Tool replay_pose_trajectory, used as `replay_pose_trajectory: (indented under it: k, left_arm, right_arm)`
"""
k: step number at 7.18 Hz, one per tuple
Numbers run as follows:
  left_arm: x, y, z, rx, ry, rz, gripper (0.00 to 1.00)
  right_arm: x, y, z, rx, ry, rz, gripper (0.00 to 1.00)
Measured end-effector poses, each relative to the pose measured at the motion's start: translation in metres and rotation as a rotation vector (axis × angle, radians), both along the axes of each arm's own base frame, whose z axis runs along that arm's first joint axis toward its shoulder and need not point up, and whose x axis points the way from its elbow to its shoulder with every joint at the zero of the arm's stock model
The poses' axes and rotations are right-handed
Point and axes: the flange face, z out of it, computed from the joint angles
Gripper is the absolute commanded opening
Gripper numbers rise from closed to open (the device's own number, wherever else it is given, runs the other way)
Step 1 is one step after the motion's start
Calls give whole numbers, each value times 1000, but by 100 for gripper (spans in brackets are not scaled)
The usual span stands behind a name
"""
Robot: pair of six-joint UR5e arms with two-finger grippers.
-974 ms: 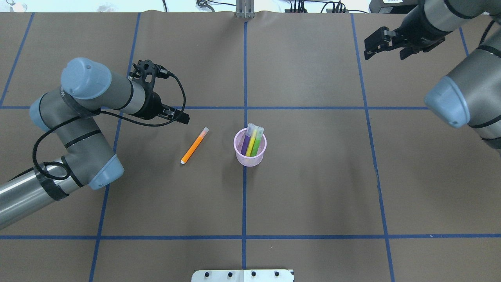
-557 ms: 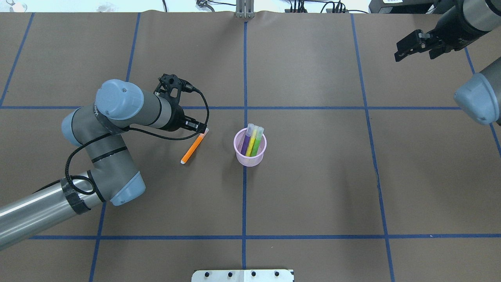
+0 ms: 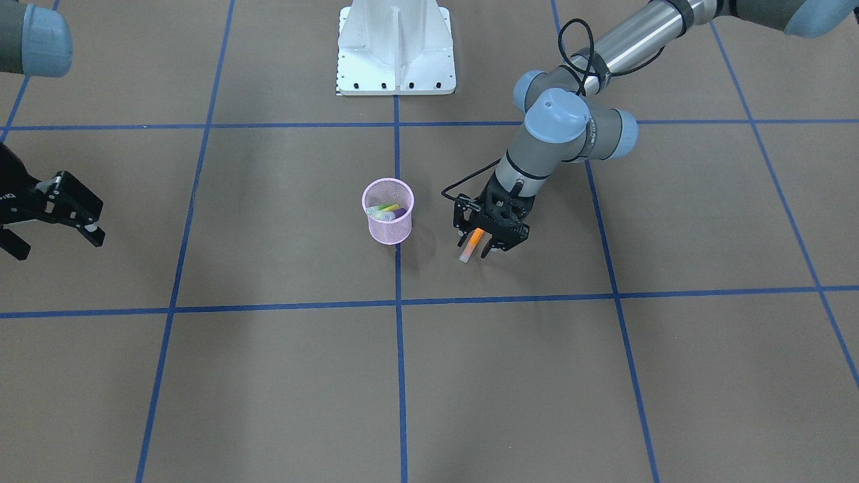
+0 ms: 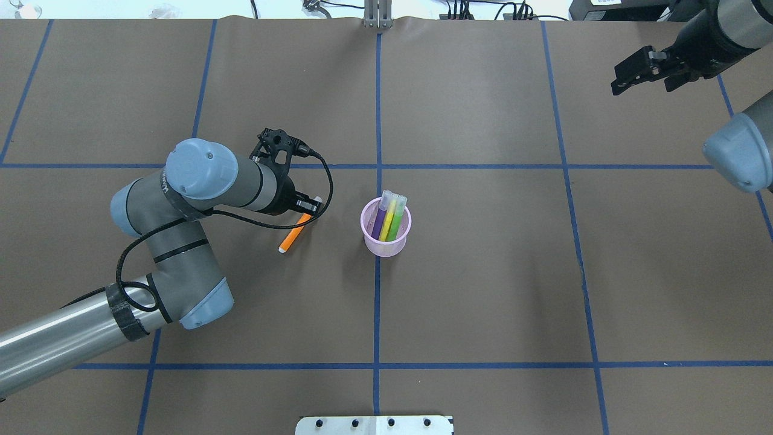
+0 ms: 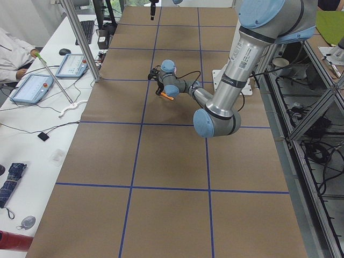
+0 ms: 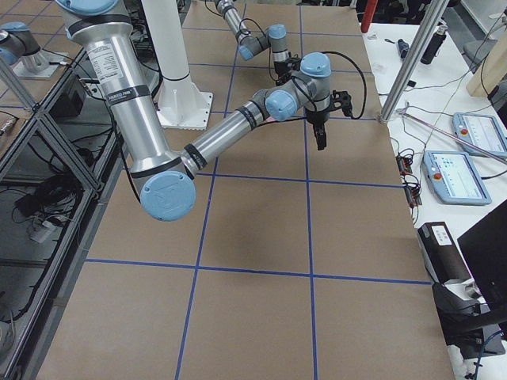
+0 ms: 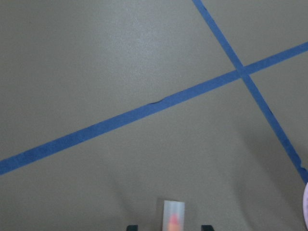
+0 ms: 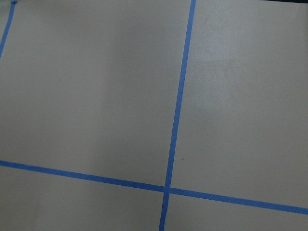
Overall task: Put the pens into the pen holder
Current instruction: 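Lower the left gripper onto the orange marker and close on it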
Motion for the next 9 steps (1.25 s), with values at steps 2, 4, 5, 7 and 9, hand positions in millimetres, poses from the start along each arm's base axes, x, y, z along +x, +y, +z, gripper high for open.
replay_pose_trajectory:
  k: [2,4,5,7,9]
  left_arm:
    - [3,3,1,0,-2,5,45]
    - [6,6,1,-1,-3,9,34]
    - [6,6,1,0,-3,9,17]
    - [6,6,0,4,-3,2,0]
    - [1,2,-5,32,-4,-37,0]
  right_arm:
    - [0,0,0,0,0,0,100]
    - [0,0,0,-1,0,0,100]
    - [0,0,0,-1,0,0,100]
    - [0,0,1,-1,1,0,100]
    - [0,0,1,-2,1,1,100]
